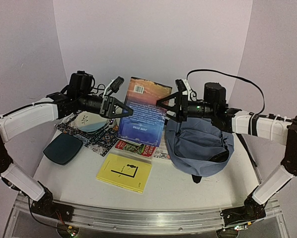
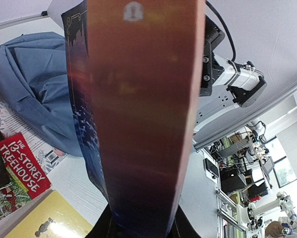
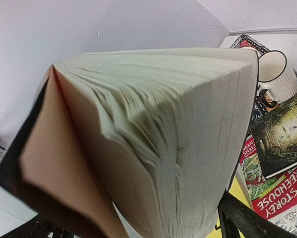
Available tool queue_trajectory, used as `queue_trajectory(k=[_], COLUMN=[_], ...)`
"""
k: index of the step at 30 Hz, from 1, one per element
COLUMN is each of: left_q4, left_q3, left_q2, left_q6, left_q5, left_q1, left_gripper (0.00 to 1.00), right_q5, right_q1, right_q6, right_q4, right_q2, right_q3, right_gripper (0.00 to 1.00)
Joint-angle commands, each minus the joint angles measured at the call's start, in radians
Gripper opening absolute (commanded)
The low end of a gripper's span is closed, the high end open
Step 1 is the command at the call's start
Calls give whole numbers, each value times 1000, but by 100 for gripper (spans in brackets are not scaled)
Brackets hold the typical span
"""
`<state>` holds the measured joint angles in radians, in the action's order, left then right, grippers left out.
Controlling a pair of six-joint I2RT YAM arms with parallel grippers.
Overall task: Pack the student bag
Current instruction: Pass from the left arm to the right
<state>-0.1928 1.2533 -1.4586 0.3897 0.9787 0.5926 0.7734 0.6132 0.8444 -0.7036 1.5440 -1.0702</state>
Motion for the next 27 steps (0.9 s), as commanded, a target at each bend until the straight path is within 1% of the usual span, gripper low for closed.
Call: queue_trajectory(k=[1,5,9,12,17,21,24,27], left_q4=[133,147,187,271,334,350,351,351], left_q3=[134,154,141,129,141,144,126,92], left_q2=[56,58,54,42,14,3,4,11], left_q6=[-17,-13,16,59,81,83,82,76], left_q5=[108,120,138,158,174,180,172,152], left_q1=[3,3,3,5,29,44,46,44], left_gripper=[0,0,0,0,0,0,0,0], right_q5=[2,-7,30,84,125,144,164,170], right_q1=[-3,-9,-10,-10,-5,-2,-1,-1], right_q6=[-31,-28,-14,29,94,143,215,220], right_q4=[-63,-65,-87,-143,-236,-311,-405,-415], right_q2=[3,3,6,19,50,68,82,78], right_q3=[-20,-1,-19,-46,-68,-74,-78,-82], right_gripper=[98,98,98,98,98,98,98,98])
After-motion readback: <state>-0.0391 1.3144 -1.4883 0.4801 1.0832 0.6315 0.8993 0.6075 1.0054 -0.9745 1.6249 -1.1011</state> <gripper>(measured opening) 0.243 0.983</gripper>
